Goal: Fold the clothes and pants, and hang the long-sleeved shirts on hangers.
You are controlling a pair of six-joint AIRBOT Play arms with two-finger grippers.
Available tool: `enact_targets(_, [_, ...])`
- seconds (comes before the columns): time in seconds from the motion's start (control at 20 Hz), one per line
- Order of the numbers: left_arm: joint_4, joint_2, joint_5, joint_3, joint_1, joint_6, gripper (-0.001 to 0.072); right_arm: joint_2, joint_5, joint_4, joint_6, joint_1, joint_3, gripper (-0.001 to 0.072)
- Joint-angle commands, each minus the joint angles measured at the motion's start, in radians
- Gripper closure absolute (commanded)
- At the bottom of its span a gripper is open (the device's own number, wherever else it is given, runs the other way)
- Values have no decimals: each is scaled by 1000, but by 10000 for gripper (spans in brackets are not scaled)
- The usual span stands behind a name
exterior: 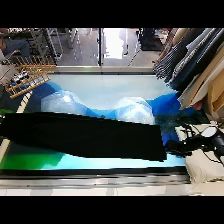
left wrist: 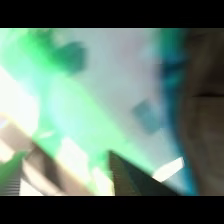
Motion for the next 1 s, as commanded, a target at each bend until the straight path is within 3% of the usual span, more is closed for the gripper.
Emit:
enact_targets(0.0, [-312,53,-22,38,-40,162,525,-89,-56,151,-156,-159,9,217])
enact_targets(0.05, [-414,63,-56,38,-68,232,689,-132,-73,201,-198,-176,9,218])
enact_targets(0.15, [-537,66,-130,35,-137,358,695,-211,-117,253,-240,-178,9,234])
enact_targets(0.3, [-558,74,-182,3,-289,461,696,-307,-146,304,-291,-170,9,262])
enact_targets(0.55, [-557,73,-171,-50,-610,555,696,-427,-204,438,-362,-55,9,274])
enact_targets(0.6, [-557,67,-158,-55,-674,554,696,-432,-249,443,-355,-21,11,426])
enact_targets(0.65, [-557,59,-137,-63,-741,554,696,-429,-270,439,-339,-5,21,704])
enact_targets(0.8, [-557,21,-66,-98,-917,554,696,-372,-232,316,-183,-18,100,701])
enact_targets(0.95, [-557,-53,-45,-117,-1077,544,695,-211,-201,-7,1,-22,206,702])
